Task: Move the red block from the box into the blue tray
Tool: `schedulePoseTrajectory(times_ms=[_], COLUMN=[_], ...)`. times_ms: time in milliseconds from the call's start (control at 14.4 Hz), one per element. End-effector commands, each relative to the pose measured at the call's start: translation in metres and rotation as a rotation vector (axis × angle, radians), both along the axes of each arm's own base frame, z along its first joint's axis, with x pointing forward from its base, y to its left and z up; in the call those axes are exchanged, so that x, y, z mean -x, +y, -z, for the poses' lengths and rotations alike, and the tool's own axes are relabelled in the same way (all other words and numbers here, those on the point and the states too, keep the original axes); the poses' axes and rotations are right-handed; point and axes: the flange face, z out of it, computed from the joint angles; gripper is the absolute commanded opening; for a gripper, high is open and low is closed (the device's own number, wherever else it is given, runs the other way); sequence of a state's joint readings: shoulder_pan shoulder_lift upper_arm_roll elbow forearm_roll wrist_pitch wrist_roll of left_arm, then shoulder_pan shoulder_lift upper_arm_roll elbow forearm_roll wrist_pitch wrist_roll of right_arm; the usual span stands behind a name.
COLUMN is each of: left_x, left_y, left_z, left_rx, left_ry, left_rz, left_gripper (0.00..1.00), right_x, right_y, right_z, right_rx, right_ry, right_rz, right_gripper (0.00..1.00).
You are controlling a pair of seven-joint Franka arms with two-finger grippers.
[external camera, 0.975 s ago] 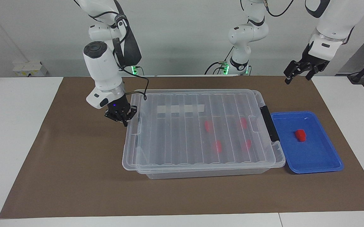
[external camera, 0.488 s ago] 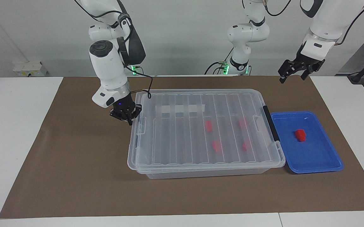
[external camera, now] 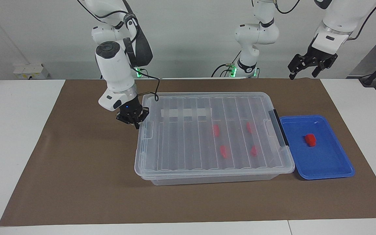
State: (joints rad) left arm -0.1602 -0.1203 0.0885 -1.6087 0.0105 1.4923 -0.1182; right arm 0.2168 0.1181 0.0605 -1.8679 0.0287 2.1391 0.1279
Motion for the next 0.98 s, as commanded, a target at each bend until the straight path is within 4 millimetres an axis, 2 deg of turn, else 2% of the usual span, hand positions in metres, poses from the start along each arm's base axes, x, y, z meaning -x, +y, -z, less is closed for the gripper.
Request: schedulePoseTrajectory(times_ms=[0, 70, 209, 279, 557, 697, 766, 836, 906], left_x=[0.01, 0.008, 0.012, 0.013, 0.002, 0.0, 0.0, 0.0, 0.001], left_y=[-0.003, -0.003, -0.04, -0.042, -0.027, -0.028, -0.02, -0.012, -0.012], left_z=[-0.008, -0.009, -0.004, -0.002, 0.017, 0.014, 0.01, 0.008, 0.008], left_rx=[-0.013, -0.005, -0.013, -0.015, 0.001, 0.0, 0.001, 0.003, 0.003], left_ry=[-0.005, -0.008, -0.004, 0.014, 0.03, 0.03, 0.015, 0.005, 0.01], left_rz=[0.027, 0.021, 0.084, 0.088, 0.07, 0.071, 0.058, 0.042, 0.039], left_gripper=[1.0, 1.0, 1.0, 1.0, 1.0, 1.0, 1.0, 1.0, 1.0], right_x=[0.002, 0.002, -0.002, -0.004, -0.004, 0.002, 0.006, 0.011, 0.016], right_y=[0.004, 0.004, -0.002, -0.006, -0.036, -0.058, -0.073, -0.083, -0.1], right_z=[0.0, 0.001, -0.005, -0.007, -0.028, -0.043, -0.048, -0.05, -0.056], right_rx=[-0.021, -0.021, -0.024, -0.024, -0.027, -0.024, -0.019, -0.011, -0.008], right_ry=[0.001, 0.003, -0.008, -0.012, -0.033, -0.023, 0.001, 0.038, 0.058], right_rz=[-0.009, -0.009, 0.002, 0.008, 0.059, 0.099, 0.133, 0.155, 0.189], right_gripper=[0.0, 0.0, 0.0, 0.0, 0.0, 0.0, 0.0, 0.55, 1.0])
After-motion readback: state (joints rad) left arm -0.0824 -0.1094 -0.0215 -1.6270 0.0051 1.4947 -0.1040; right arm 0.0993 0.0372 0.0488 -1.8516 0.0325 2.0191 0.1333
